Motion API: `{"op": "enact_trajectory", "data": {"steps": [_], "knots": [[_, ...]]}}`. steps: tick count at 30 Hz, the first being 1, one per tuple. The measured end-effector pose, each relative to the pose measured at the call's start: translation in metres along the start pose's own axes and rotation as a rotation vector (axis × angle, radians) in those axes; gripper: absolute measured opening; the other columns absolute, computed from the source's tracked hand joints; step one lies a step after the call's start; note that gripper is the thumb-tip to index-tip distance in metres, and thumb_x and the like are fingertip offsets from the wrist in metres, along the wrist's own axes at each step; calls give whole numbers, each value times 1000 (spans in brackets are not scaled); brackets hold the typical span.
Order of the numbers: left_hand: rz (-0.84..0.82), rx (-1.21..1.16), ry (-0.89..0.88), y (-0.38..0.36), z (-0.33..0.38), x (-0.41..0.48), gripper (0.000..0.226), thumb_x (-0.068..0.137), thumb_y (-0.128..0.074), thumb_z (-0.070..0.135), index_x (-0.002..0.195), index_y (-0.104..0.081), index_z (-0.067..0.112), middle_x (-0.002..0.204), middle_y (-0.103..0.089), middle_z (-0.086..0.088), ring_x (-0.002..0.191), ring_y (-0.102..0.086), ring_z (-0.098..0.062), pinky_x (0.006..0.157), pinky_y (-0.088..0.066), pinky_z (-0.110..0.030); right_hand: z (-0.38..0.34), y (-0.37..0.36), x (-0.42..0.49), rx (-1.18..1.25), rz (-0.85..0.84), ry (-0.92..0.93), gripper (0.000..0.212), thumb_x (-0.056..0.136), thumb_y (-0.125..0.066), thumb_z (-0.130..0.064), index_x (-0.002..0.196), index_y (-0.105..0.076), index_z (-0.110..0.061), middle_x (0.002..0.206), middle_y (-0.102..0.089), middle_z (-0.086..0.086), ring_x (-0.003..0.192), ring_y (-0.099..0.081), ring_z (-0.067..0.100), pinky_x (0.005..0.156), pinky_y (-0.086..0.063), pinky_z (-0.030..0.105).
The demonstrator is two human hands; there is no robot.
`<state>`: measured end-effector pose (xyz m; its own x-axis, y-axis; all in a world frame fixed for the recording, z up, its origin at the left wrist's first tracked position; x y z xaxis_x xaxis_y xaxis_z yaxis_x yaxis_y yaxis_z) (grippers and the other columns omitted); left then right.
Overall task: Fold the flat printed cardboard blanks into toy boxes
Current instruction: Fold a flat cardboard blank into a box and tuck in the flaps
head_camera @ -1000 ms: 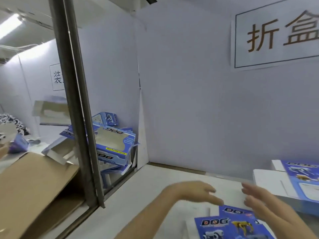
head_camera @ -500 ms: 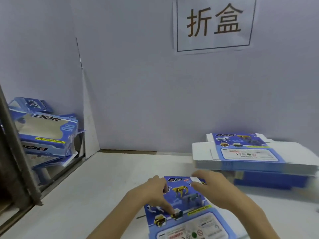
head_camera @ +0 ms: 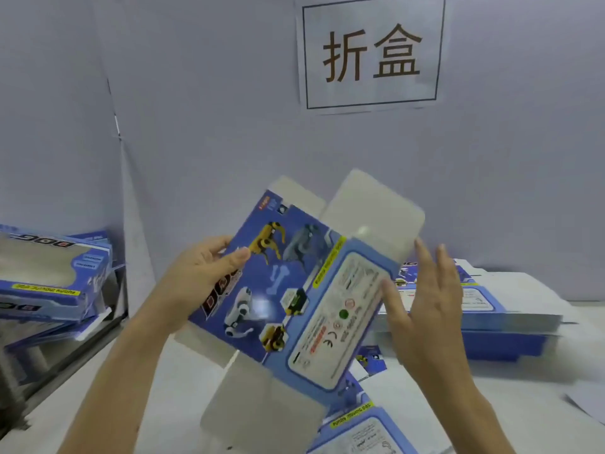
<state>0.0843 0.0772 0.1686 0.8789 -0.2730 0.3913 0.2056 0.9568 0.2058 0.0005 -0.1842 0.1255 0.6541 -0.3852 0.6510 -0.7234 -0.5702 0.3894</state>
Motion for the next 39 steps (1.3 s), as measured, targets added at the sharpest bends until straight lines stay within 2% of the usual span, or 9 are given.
{"op": "enact_trajectory", "data": {"steps": [5,9,15,24,27,30,33,36,39], "knots": [[153,-171,-170,-34,8,-19,26,81,-57,36,103,-68,26,82,-75,2,68,-70,-13,56,-54,-23,-22,10,-6,458,65,-45,41,93,-47,-44,133,-43,-38,114,-62,-20,100,-63,2,73,-57,25],[188,-253,-227,-66,-1,-27,43,85,-54,33,122,-52,55,123,-67,9,114,-63,-19,97,-47,-53,-22,15,-7,474,171,-63,57,94,-55,-36,145,-30,-36,124,-60,-16,109,-61,7,89,-55,40],[150,-223,-203,-75,-11,-24,47,82,-53,59,128,-44,62,137,-55,17,128,-52,-16,107,-37,-57,-12,16,3,635,34,-27,55,78,-61,-42,131,-48,-35,109,-66,-22,100,-65,2,77,-56,20],[-57,-406,-76,-91,-36,-20,38,94,-38,56,130,-48,55,130,-63,3,114,-64,-22,84,-57,-39,1,13,7,841,-126,-112,41,75,-61,-45,115,-58,-38,99,-72,-2,77,-73,20,53,-54,23],[-134,-386,-30,-108,-38,-14,55,91,-46,59,143,-35,46,139,-55,0,122,-58,-25,102,-45,-51,-4,7,5,827,-208,-90,67,63,-70,-61,123,-52,-39,103,-71,-4,84,-72,19,59,-56,25],[-133,-322,-51,-133,-33,-10,46,96,-47,40,141,-38,39,147,-46,3,123,-54,-6,104,-42,-35,-16,-4,-2,703,-410,-41,97,47,-70,-72,136,-39,-48,118,-63,-20,104,-64,2,77,-53,18],[-84,-277,-110,-144,-25,-18,39,86,-47,59,125,-52,54,136,-55,19,125,-51,-4,103,-42,-29,-31,2,-7,639,-495,3,59,56,-68,-53,115,-59,-51,106,-65,-11,91,-65,0,71,-51,16],[7,-375,-115,-117,-23,-27,78,65,-67,69,135,-37,54,139,-53,9,122,-58,-19,101,-47,-45,-27,20,2,818,-404,-41,10,68,-67,-27,73,-71,-35,56,-59,-14,48,-54,-2,46,-41,10],[-68,-440,25,-98,-20,-28,111,36,-86,67,134,-37,49,120,-67,-4,96,-70,-32,71,-59,-41,-3,18,8,1010,-410,-307,33,57,-76,-24,83,-68,-5,61,-68,5,51,-65,16,46,-51,20]]}}
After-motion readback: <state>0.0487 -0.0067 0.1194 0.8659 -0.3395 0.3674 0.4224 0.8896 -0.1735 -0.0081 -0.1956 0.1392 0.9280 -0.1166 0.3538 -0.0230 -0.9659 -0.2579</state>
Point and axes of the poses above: each hand's wrist, its own x-axis towards the middle knuckle, its own y-axis out of the back of the hand, z = x × y, the point moved 4 cm from there along x, towards the middle knuckle
